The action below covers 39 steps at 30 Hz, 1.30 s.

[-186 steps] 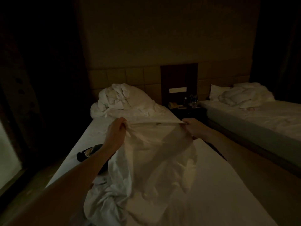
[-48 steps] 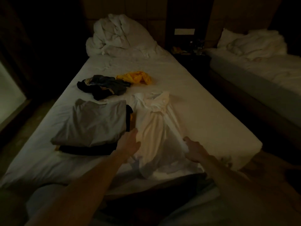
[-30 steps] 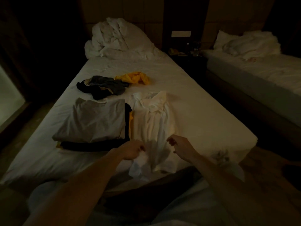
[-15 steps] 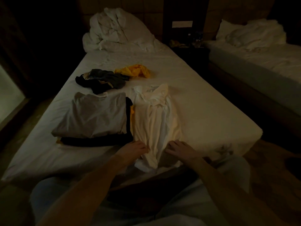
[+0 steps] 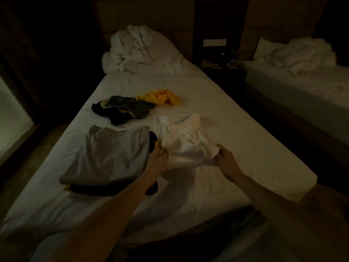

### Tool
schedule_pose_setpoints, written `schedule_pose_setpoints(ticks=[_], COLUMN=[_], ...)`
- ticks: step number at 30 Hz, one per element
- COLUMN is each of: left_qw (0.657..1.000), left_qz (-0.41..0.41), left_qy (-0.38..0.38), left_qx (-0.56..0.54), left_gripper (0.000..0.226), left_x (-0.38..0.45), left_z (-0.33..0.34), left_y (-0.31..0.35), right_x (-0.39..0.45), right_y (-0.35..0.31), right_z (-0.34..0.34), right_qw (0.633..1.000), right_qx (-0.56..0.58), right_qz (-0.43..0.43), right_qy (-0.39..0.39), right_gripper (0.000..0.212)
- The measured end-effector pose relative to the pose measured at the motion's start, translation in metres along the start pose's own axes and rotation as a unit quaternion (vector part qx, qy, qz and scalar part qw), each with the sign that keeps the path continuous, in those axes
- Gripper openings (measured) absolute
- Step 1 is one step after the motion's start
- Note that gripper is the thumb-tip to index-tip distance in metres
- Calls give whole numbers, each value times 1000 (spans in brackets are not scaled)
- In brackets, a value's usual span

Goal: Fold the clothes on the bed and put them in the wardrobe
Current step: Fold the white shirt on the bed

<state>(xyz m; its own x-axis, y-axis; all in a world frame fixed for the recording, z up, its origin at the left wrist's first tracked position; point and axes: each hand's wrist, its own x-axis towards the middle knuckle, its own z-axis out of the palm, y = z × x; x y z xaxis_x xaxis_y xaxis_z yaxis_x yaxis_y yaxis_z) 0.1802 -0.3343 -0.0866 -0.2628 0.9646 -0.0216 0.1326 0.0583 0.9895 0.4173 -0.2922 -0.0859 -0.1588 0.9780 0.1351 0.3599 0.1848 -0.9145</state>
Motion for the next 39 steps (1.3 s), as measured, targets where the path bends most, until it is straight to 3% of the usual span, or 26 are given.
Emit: schedule_pose_setpoints(ticks=[3, 7, 9, 12, 15, 19, 21, 23, 25, 27, 29, 33, 36, 39], left_qw=[989, 989, 988, 990, 985, 984, 979, 976, 974, 972, 972, 977, 982, 992], left_qz=[-74, -75, -73, -79, -114, -128, -137, -157, -188, -195, -187, -197, -175, -119], left_qy=[38, 51, 64, 100, 121, 124, 129, 101, 72, 47, 27, 8, -16, 3], left_qx=[-119, -118, -122, -61, -52, 27, 78, 110, 106, 126, 141, 78, 62, 34], left_gripper=[15, 31, 25, 20, 42, 13, 17, 35, 62, 71, 66, 32, 39, 36], left_x=[35, 102, 139, 194, 258, 332, 362, 382, 393, 396, 397, 380, 359, 320], left_z=[-5, -20, -24, -30, -32, -22, -16, -7, 2, 9, 9, -9, -23, -30], left_y=[42, 61, 66, 66, 50, 15, -11, -30, -43, -45, -46, -25, 0, 35], right_x=[48, 123, 163, 223, 279, 346, 374, 392, 403, 410, 411, 397, 372, 339], right_y=[-33, -55, -56, -40, -21, 17, 45, 69, 84, 90, 85, 62, 24, -20], right_z=[-2, -1, 5, 17, 28, 44, 56, 69, 80, 85, 87, 72, 47, 19], right_qw=[997, 996, 995, 993, 993, 990, 985, 975, 966, 961, 959, 972, 980, 987], right_qx=[53, -31, -64, -93, -90, -111, -131, -142, -136, -151, -147, -12, 76, 100], right_qz=[5, -3, 9, 51, 58, 75, 107, 171, 217, 226, 234, 232, 179, 120], right_qy=[62, 86, 74, 60, 53, 44, 23, -15, -41, -57, -67, -46, -39, -44], right_gripper=[23, 21, 23, 36, 39, 31, 31, 40, 55, 66, 64, 45, 16, 24])
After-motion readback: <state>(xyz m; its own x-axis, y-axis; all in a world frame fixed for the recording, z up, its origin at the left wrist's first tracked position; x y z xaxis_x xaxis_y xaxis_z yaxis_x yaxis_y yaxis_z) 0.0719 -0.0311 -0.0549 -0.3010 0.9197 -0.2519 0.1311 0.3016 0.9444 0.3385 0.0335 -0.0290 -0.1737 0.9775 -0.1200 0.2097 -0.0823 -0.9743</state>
